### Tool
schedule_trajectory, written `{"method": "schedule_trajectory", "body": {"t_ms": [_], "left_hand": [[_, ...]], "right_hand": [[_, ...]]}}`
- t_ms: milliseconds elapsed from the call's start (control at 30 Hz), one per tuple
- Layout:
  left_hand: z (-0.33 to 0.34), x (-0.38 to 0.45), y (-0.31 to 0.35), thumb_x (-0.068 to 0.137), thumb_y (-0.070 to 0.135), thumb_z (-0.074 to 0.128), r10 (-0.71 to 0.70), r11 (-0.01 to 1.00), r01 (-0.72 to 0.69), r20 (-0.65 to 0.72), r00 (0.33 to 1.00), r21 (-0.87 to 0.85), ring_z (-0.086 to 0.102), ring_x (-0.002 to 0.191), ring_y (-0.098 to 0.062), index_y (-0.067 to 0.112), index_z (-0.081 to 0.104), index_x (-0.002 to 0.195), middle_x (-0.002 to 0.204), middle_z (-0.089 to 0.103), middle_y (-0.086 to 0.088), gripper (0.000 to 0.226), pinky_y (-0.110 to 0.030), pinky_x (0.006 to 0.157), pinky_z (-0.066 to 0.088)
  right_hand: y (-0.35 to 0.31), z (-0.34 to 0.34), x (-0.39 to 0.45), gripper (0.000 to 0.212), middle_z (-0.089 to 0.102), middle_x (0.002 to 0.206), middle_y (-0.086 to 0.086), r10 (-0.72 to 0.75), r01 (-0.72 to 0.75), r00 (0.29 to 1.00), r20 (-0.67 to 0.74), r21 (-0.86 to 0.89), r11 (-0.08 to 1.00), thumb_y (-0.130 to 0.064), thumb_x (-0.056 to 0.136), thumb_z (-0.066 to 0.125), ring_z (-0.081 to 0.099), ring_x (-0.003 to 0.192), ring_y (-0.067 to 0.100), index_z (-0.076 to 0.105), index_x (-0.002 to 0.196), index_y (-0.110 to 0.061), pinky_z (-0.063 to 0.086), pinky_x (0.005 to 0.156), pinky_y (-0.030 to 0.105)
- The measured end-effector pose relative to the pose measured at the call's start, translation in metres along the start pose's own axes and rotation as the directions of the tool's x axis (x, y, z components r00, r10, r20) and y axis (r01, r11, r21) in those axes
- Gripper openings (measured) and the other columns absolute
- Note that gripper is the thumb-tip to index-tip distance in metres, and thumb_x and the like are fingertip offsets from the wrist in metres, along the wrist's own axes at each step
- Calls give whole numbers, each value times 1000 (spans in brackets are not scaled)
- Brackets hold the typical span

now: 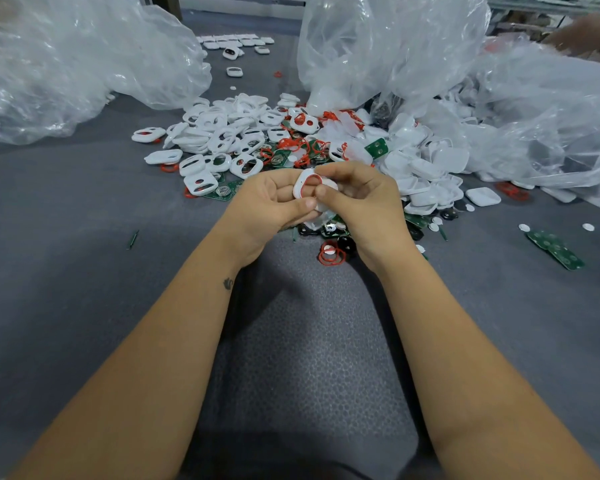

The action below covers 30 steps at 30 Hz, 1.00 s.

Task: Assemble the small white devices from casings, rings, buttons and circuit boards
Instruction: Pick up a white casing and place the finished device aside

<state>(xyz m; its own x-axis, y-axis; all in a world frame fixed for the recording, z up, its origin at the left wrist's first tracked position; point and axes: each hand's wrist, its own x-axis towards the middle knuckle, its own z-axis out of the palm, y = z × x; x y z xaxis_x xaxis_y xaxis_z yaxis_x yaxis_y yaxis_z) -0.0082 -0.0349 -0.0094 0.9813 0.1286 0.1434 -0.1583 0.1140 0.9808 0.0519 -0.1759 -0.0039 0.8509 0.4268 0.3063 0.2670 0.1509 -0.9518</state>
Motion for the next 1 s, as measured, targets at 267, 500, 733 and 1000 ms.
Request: {"method": "schedule_trajectory", "body": {"t_ms": [267, 500, 733, 1000], "left_hand": [[12, -1, 2, 87, -16, 56, 163, 959, -151, -32, 986, 240, 68, 84, -3, 21, 64, 100, 85, 72, 9, 40, -18, 78, 53], [10, 1, 0, 97, 0, 53, 112, 987, -104, -56, 992, 123, 72, 89, -16, 13, 64, 108, 90, 74, -5, 20, -24, 79, 58], [9, 8, -3, 100, 8, 47, 35, 942, -83, -152, 988, -325, 71, 95, -17, 5, 63, 107, 97, 75, -4, 18, -25, 84, 56], [14, 3, -6, 93, 2, 60, 75, 994, -60, -167, 983, 91, 69, 87, -7, 8, 65, 117, 103, 73, 1, 25, -22, 75, 56]], "right_hand": [[-2, 0, 2, 22, 75, 86, -1, -86, 81, 995, -53, -91, 993, 3, 86, 65, 69, 84, 11, 75, 91, -15, 53, 80, 25], [-1, 2, 0, 18, 75, 94, 3, -60, 48, 996, -72, -155, 987, -4, 90, 64, 68, 91, 12, 74, 100, -14, 55, 89, 31], [-2, 1, 2, 10, 69, 92, 6, 47, -56, 992, -113, -74, 996, -6, 88, 65, 62, 82, 17, 68, 94, -13, 53, 80, 34], [-8, -3, 2, 16, 68, 75, -4, 11, -3, 985, -175, 46, 999, -3, 87, 65, 59, 68, 6, 69, 83, -18, 47, 64, 18]]}}
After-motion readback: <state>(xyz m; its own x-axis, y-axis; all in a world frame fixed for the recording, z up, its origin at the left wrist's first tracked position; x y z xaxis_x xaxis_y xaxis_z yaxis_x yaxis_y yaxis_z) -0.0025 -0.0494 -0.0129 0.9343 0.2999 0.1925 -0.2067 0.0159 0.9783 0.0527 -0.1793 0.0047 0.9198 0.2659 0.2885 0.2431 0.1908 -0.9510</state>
